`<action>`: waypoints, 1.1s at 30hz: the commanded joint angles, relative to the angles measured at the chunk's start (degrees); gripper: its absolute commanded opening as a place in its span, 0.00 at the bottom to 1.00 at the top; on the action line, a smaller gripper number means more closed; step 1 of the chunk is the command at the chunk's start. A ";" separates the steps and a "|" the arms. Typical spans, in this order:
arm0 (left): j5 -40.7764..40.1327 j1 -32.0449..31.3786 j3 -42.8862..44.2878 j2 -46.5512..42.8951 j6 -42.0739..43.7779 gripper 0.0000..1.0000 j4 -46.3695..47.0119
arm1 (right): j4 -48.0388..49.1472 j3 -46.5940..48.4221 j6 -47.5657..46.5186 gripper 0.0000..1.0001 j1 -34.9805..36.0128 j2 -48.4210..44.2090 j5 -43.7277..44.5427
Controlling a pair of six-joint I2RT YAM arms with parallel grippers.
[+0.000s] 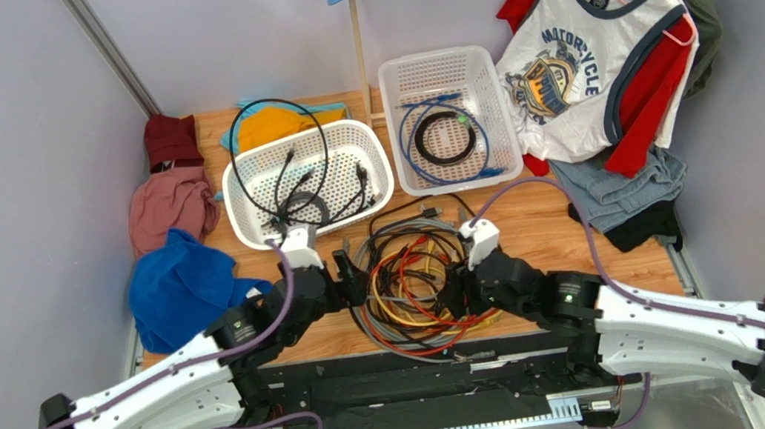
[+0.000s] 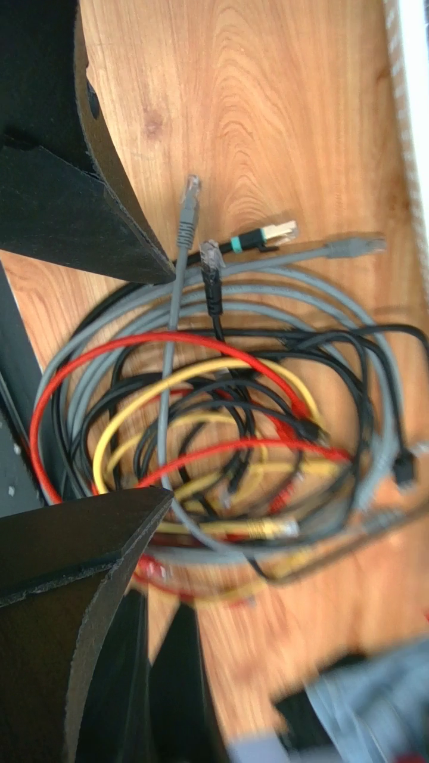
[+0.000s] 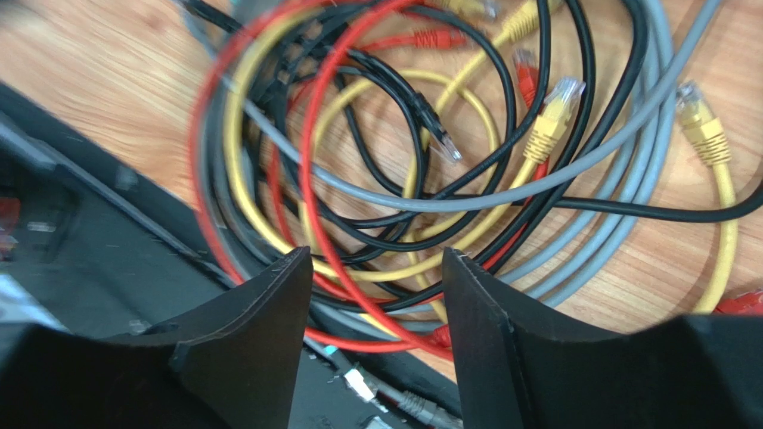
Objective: Untangle the cables
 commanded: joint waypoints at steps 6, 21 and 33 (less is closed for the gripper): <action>-2.07 -0.18 -1.24 -13.66 -5.60 0.89 -7.44 | 7.41 11.36 -5.11 0.61 -0.73 19.26 0.82; 0.48 -0.18 -5.55 -17.79 -9.13 0.87 -7.62 | 4.33 19.10 -5.55 0.61 -23.23 34.47 0.92; 1.27 -0.18 -7.31 -18.23 -9.22 0.87 -6.56 | 8.20 18.05 -4.76 0.25 -24.11 42.04 0.65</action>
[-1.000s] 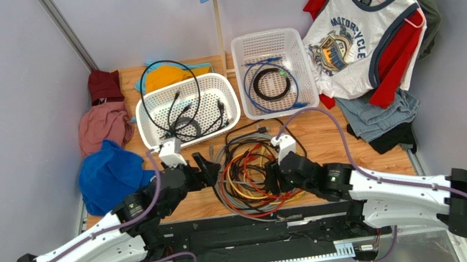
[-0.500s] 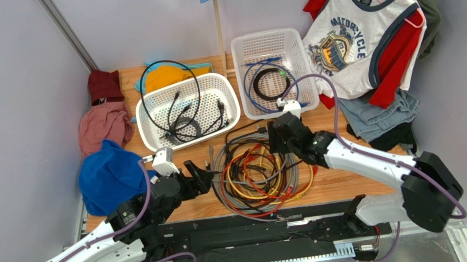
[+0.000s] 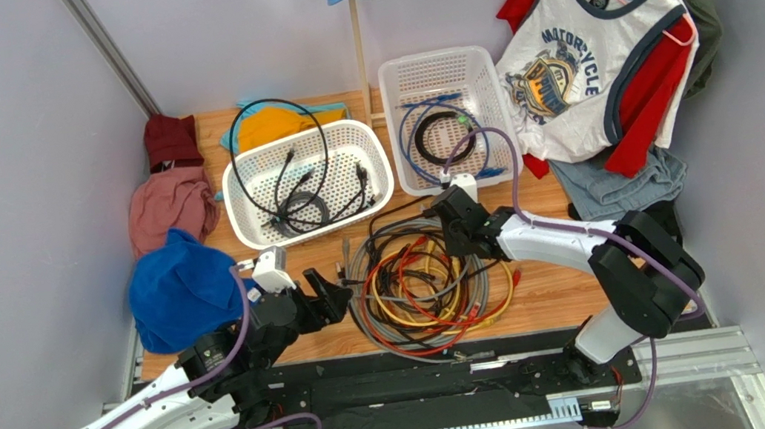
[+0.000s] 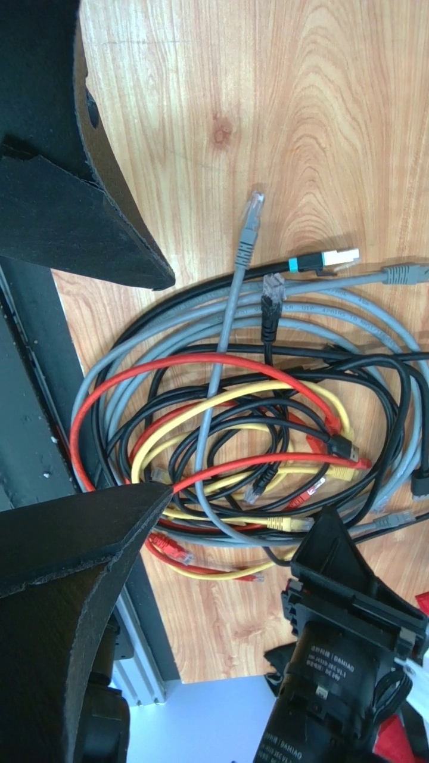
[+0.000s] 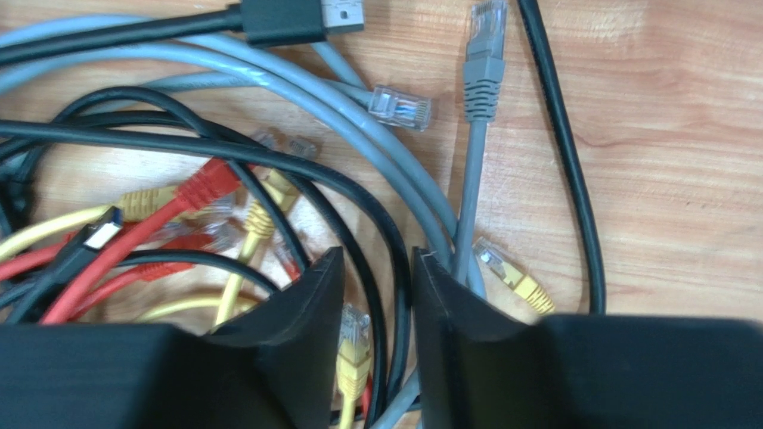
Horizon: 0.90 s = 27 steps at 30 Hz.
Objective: Untangle the cables
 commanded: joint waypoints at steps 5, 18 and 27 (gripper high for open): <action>-0.53 -0.18 0.10 -1.86 -0.47 0.87 -0.07 | 0.36 0.56 0.89 0.00 0.92 -9.90 3.23; -4.04 -0.18 2.29 -5.30 1.63 0.87 -0.69 | -14.30 24.72 -6.58 0.00 11.91 -42.17 -5.00; -3.87 -0.18 3.62 -4.33 4.44 0.88 3.69 | -15.46 25.36 -6.85 0.00 11.91 -44.20 -9.58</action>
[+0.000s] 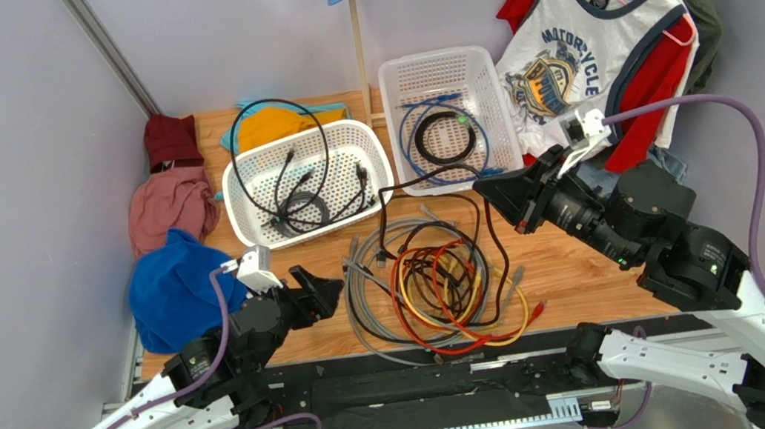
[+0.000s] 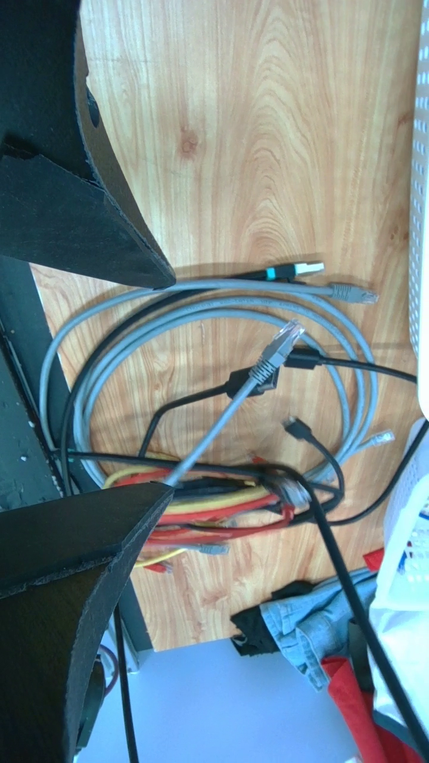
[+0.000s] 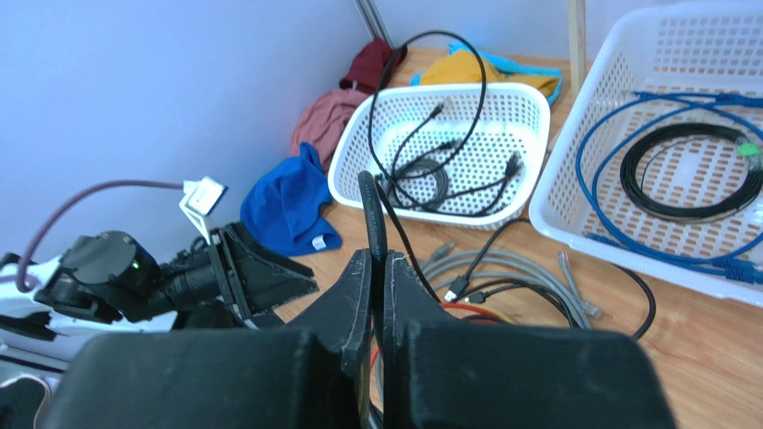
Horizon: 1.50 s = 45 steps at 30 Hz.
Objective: Untangle the cables
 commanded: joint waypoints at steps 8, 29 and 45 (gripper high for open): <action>8.32 -0.18 1.14 2.71 10.85 0.99 19.20 | 1.44 -3.81 -0.97 0.00 0.15 -0.99 -6.66; 9.03 1.32 12.30 34.09 20.25 0.85 39.07 | 1.88 3.31 4.92 0.00 0.06 -6.44 -22.76; 14.48 6.94 42.23 25.84 33.35 0.00 22.31 | 0.82 -9.69 4.48 0.02 0.06 -12.60 -14.41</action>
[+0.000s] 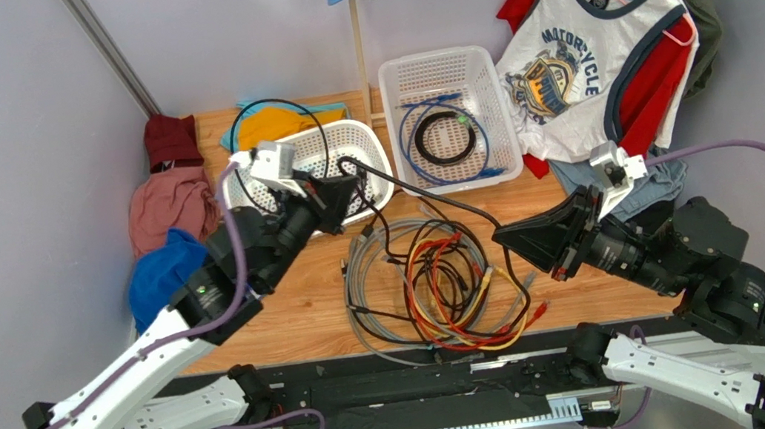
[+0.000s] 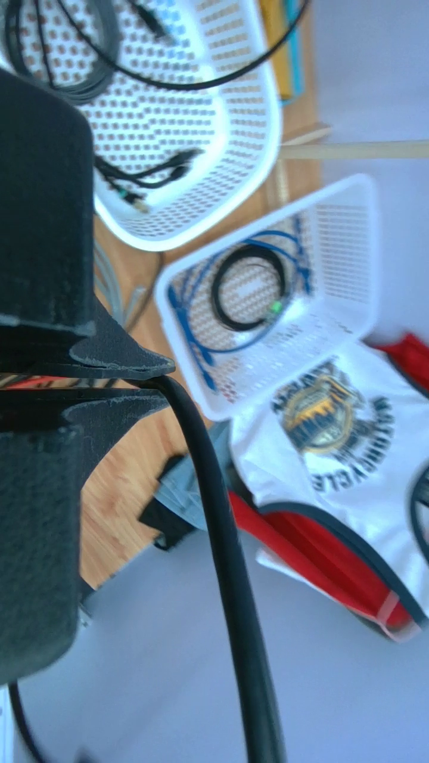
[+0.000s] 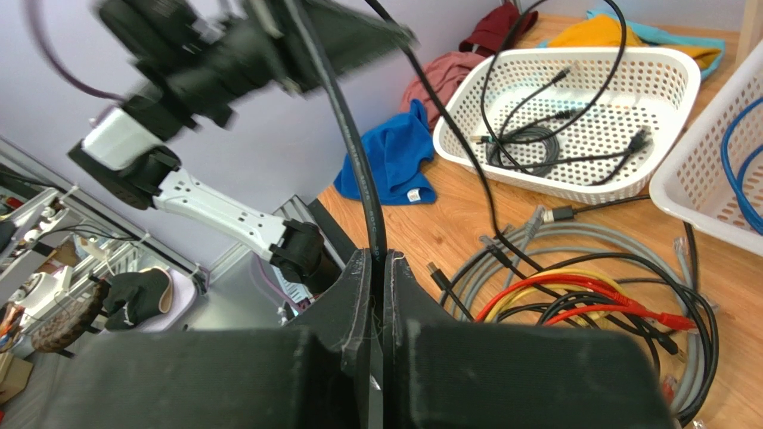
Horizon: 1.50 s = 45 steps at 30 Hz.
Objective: Untangle the cables
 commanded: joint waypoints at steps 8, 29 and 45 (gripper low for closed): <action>11.09 0.32 32.02 -1.13 2.38 0.00 -8.52 | 4.02 -6.06 -0.11 0.01 0.09 1.86 4.26; 32.12 -7.59 -3.64 1.78 -11.07 0.00 13.81 | 9.82 -2.89 -2.14 0.01 0.09 14.87 9.72; 22.96 -7.68 9.28 5.20 -6.41 0.00 0.88 | 33.37 -28.12 3.93 0.43 0.09 5.20 -9.44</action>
